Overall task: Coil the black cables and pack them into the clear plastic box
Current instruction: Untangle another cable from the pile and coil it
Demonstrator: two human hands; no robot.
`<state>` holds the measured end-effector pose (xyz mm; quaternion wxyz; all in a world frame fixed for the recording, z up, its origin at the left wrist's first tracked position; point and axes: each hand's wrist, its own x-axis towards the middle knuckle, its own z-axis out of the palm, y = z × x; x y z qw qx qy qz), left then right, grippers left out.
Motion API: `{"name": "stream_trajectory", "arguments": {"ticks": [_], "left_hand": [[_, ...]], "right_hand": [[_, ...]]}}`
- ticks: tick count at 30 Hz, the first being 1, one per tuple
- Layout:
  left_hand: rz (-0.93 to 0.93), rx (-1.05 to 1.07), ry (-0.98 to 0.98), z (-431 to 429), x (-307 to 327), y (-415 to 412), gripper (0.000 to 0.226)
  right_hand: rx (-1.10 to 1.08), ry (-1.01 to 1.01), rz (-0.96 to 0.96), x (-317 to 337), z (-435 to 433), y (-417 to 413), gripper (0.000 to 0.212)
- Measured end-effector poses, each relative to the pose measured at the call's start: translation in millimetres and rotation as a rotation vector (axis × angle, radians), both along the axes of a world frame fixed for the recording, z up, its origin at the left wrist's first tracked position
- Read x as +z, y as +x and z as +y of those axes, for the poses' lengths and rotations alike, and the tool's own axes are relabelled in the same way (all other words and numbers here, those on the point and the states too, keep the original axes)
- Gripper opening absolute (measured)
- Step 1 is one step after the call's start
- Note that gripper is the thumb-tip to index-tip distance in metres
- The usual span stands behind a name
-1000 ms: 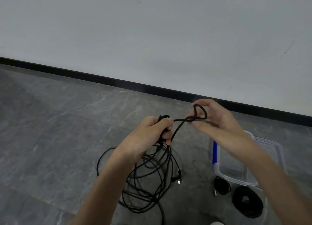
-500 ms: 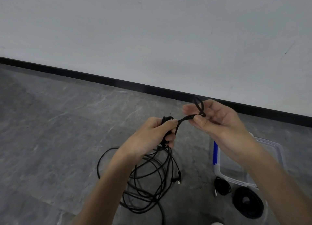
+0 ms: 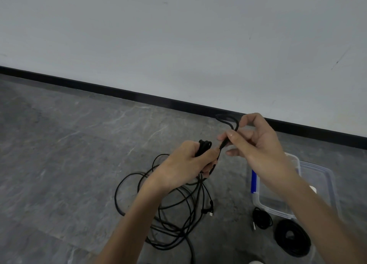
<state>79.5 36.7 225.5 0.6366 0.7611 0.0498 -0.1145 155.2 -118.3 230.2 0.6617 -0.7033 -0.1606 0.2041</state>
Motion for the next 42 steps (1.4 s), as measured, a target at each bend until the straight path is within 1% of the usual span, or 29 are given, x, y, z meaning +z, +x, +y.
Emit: {"name": "stream_trajectory", "arguments": {"ticks": [3, 5, 10, 13, 16, 18, 21, 22, 24, 26, 28, 30, 32, 33, 35, 37, 39, 42], "left_hand": [[-0.011, 0.029, 0.023, 2.1, -2.4, 0.1, 0.035], [-0.010, -0.003, 0.032, 1.3, -5.1, 0.3, 0.037], [-0.038, -0.063, 0.080, -2.5, -10.5, 1.6, 0.038], [-0.091, -0.051, 0.116, -1.5, -8.1, 2.3, 0.044], [-0.135, -0.041, 0.176, -2.7, -6.0, 1.4, 0.050], [-0.133, -0.047, 0.188, -4.0, -6.3, 1.2, 0.050], [-0.105, -0.047, 0.211, -5.1, -6.2, 0.5, 0.062], [-0.092, -0.043, 0.217, -4.7, -7.5, 0.5, 0.061], [-0.072, -0.035, 0.247, -3.3, -11.2, 0.8, 0.052], [-0.055, -0.010, 0.286, -2.2, -14.0, 1.6, 0.043], [-0.046, 0.013, 0.304, -2.0, -14.4, 2.1, 0.041], [-0.053, 0.027, 0.311, -2.2, -13.2, 2.5, 0.042], [-0.055, 0.031, 0.325, -2.6, -13.0, 3.0, 0.041], [-0.049, 0.042, 0.331, -2.5, -13.3, 3.1, 0.040], [-0.044, 0.070, 0.335, -1.4, -14.7, 3.9, 0.040], [-0.034, 0.084, 0.328, -0.3, -16.1, 4.6, 0.041], [-0.008, 0.094, 0.326, 0.8, -17.4, 3.8, 0.042], [0.011, 0.096, 0.343, 1.3, -17.9, 1.8, 0.040]], "right_hand": [[0.002, 0.019, 0.037, 0.6, -1.8, 0.8, 0.034], [0.017, 0.018, 0.046, 3.9, -3.2, 1.4, 0.037], [-0.036, 0.062, 0.105, 5.8, -4.0, 2.4, 0.028], [-0.007, 0.025, 0.150, 6.6, -2.8, 1.3, 0.022], [0.057, -0.082, 0.121, 4.8, 2.0, -4.1, 0.028], [0.054, -0.096, 0.116, 1.8, 4.7, -6.4, 0.030], [0.020, -0.101, 0.129, -0.8, 4.5, -5.5, 0.030], [0.014, -0.111, 0.136, -0.9, 3.1, -4.8, 0.031], [0.035, -0.161, 0.143, -1.7, 1.0, -3.1, 0.035], [0.103, -0.295, 0.071, -5.9, -0.3, -1.4, 0.043], [0.145, -0.395, -0.003, -7.8, 0.5, -1.6, 0.050], [0.136, -0.360, -0.013, -8.4, 2.7, -2.0, 0.053], [0.040, -0.257, 0.042, -8.8, 3.5, -0.8, 0.059], [-0.020, -0.226, 0.043, -9.2, 2.8, 0.6, 0.058], [-0.086, -0.218, -0.024, -8.7, 1.1, 2.0, 0.052], [-0.052, -0.234, -0.100, -7.7, 1.3, 1.2, 0.051], [0.006, -0.248, -0.133, -6.2, 0.9, 1.0, 0.051], [0.063, -0.354, -0.227, -7.9, -2.3, 3.5, 0.041]]}}
